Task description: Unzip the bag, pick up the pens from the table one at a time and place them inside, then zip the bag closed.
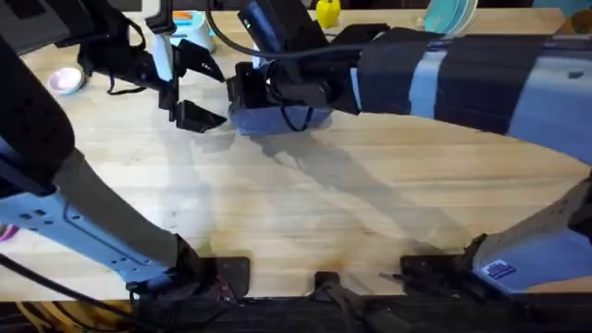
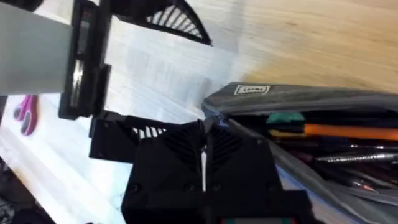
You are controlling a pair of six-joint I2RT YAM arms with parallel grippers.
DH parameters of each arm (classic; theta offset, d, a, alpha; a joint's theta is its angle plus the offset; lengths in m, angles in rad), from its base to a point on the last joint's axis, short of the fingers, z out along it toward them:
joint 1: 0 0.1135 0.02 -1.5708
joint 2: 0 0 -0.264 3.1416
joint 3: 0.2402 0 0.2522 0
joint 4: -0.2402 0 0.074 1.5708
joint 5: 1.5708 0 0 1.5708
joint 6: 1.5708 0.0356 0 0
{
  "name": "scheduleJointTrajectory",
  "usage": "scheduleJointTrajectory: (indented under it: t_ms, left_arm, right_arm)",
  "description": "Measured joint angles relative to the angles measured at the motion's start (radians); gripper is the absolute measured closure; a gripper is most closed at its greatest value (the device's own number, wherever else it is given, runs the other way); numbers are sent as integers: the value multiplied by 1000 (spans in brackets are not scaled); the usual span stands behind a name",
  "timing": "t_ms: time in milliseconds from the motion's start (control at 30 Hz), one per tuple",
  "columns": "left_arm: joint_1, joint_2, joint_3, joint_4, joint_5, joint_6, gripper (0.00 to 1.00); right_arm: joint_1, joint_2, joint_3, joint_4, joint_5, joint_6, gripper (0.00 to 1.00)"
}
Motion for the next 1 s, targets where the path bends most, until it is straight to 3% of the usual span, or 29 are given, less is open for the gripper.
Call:
scheduleJointTrajectory:
  t_ms: [33, 333, 600, 700, 1000]
  left_arm:
    - [-22, 0, 0, 1, 19, 0, 7]
    - [-75, 0, 0, -2, 46, -13, 8]
    - [-85, 0, 0, 5, 61, -61, 8]
    - [-85, 0, 0, 5, 72, -70, 172]
    - [-85, 0, 0, 5, 69, -112, 184]
  right_arm:
    - [-3, 0, 1, 5, 0, -3, 971]
    - [-33, 0, 1, 35, -11, -7, 971]
    - [-35, 0, 1, 46, -11, -7, 971]
    - [-35, 0, 1, 46, -11, -7, 971]
    - [-35, 0, 1, 54, -11, -7, 971]
